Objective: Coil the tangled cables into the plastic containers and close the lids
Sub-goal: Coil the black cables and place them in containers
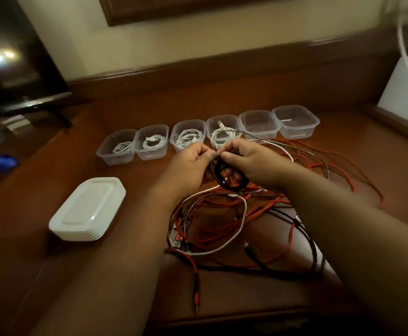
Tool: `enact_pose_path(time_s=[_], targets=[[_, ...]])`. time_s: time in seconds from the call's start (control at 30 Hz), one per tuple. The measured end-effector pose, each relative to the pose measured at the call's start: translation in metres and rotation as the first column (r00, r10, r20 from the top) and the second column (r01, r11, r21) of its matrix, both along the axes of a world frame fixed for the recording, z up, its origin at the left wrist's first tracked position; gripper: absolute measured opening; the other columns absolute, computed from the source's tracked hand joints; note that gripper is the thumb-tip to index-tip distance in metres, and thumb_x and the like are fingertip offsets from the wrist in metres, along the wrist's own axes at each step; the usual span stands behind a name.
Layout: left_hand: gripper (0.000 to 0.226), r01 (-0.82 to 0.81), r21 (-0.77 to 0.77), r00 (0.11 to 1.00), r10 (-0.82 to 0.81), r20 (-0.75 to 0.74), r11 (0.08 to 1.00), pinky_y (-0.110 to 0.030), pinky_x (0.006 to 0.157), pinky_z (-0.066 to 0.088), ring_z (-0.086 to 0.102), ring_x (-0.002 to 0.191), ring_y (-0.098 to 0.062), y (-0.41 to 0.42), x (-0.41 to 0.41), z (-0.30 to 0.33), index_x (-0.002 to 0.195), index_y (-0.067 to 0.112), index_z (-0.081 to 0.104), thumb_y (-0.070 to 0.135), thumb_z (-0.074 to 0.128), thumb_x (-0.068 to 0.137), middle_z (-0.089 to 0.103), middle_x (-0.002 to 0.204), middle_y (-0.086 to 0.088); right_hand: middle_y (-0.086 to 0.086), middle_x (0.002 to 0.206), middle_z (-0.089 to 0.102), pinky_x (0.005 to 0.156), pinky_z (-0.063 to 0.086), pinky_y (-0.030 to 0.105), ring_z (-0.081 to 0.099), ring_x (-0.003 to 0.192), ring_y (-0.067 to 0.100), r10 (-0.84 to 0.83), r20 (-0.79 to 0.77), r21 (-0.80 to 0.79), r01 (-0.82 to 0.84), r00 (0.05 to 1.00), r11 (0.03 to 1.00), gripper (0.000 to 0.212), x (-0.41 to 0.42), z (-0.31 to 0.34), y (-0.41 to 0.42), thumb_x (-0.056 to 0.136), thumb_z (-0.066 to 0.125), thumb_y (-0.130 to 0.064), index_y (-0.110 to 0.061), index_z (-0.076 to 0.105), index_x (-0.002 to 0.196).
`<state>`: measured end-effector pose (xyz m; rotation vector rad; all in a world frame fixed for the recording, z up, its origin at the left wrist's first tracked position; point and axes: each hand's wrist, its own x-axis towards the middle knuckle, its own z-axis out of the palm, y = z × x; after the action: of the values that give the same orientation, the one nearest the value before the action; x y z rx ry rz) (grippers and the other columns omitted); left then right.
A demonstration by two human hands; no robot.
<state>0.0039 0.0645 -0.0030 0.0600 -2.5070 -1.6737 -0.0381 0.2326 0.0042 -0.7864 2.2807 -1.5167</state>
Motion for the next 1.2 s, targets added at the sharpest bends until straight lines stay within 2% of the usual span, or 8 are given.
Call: enact_pose_path(time_s=[0.17, 0.3, 0.4, 0.5, 0.7, 0.93, 1.1, 1.2], targets=[[0.023, -0.107, 0.086, 0.992, 0.112, -0.059, 0.991, -0.014, 0.048, 0.043, 0.058, 0.057, 0.0, 0.004, 0.046, 0.033, 0.094, 0.017, 0.058, 0.023, 0.039, 0.107, 0.059, 0.077, 0.0, 0.002, 0.09, 0.062, 0.064, 0.052, 0.022, 0.057, 0.07, 0.008, -0.02, -0.057, -0.04, 0.018, 0.998, 0.999, 0.02, 0.043, 0.032, -0.007, 0.105, 0.04, -0.024, -0.019, 0.056, 0.116], [0.021, -0.209, 0.179, 0.956, 0.239, -0.168, 0.961, -0.019, 0.066, 0.05, 0.058, 0.084, -0.015, 0.01, 0.082, 0.042, 0.094, 0.02, 0.054, 0.023, 0.038, 0.106, 0.06, 0.091, -0.004, 0.009, 0.11, 0.062, 0.087, 0.055, 0.037, 0.062, 0.095, 0.019, -0.012, -0.135, 0.014, 0.014, 0.991, 1.0, 0.019, 0.082, 0.052, -0.017, 0.105, 0.04, -0.022, -0.02, 0.052, 0.119], [0.021, -0.222, 0.385, 0.961, 0.267, -0.068, 0.896, -0.043, 0.086, 0.056, 0.063, 0.095, -0.025, 0.013, 0.104, 0.05, 0.096, 0.02, 0.057, 0.024, 0.039, 0.106, 0.063, 0.099, -0.009, 0.006, 0.107, 0.061, 0.076, 0.058, 0.031, 0.062, 0.092, 0.015, -0.008, -0.208, 0.062, 0.021, 0.978, 0.998, 0.018, 0.107, 0.062, -0.021, 0.104, 0.042, -0.022, -0.021, 0.049, 0.121], [0.021, -0.274, 0.493, 0.953, 0.303, 0.022, 0.825, -0.049, 0.09, 0.055, 0.064, 0.098, -0.029, 0.016, 0.117, 0.053, 0.098, 0.022, 0.056, 0.027, 0.038, 0.107, 0.063, 0.106, -0.014, -0.004, 0.099, 0.057, 0.067, 0.052, 0.019, 0.06, 0.088, 0.009, -0.012, -0.204, 0.11, 0.035, 0.979, 0.993, 0.023, 0.126, 0.067, -0.025, 0.103, 0.046, -0.022, -0.019, 0.052, 0.125], [0.026, -0.309, 0.223, 0.915, 0.353, -0.195, 0.925, -0.024, 0.057, 0.04, 0.055, 0.076, -0.016, 0.014, 0.131, 0.041, 0.109, 0.008, 0.054, 0.027, 0.037, 0.107, 0.058, 0.087, -0.005, 0.01, 0.108, 0.067, 0.089, 0.054, 0.035, 0.066, 0.099, 0.021, 0.052, 0.077, 0.115, -0.061, 0.996, 0.991, 0.017, 0.134, 0.079, -0.025, 0.098, 0.055, -0.01, -0.016, 0.063, 0.112], [0.024, -0.286, -0.032, 0.916, 0.264, -0.303, 0.958, -0.034, 0.074, 0.056, 0.065, 0.09, -0.014, -0.031, 0.105, 0.033, 0.111, 0.017, 0.065, 0.026, 0.044, 0.105, 0.068, 0.101, 0.001, 0.006, 0.105, 0.067, 0.093, 0.054, 0.037, 0.064, 0.098, 0.021, 0.022, 0.046, 0.158, -0.029, 0.999, 0.987, 0.017, 0.086, 0.072, -0.056, 0.094, 0.06, -0.008, -0.018, 0.068, 0.107], [0.028, -0.138, -0.109, 0.983, 0.123, -0.133, 0.984, -0.026, 0.071, 0.054, 0.065, 0.093, -0.011, -0.08, 0.065, 0.027, 0.123, 0.027, 0.063, 0.015, 0.059, 0.098, 0.065, 0.106, 0.006, 0.006, 0.104, 0.068, 0.085, 0.053, 0.032, 0.063, 0.089, 0.017, 0.019, 0.01, 0.122, -0.02, 1.0, 0.992, 0.016, 0.025, 0.055, -0.086, 0.092, 0.063, -0.006, -0.017, 0.071, 0.1], [0.028, -0.162, 0.022, 0.986, 0.163, -0.042, 0.987, -0.022, 0.066, 0.051, 0.067, 0.09, -0.012, -0.112, 0.031, 0.021, 0.115, 0.025, 0.065, 0.006, 0.062, 0.094, 0.068, 0.105, -0.002, 0.007, 0.114, 0.064, 0.086, 0.054, 0.032, 0.062, 0.101, 0.019, 0.021, 0.014, 0.058, -0.022, 1.0, 0.998, 0.027, -0.004, 0.041, -0.108, 0.093, 0.065, -0.022, -0.014, 0.064, 0.119]])
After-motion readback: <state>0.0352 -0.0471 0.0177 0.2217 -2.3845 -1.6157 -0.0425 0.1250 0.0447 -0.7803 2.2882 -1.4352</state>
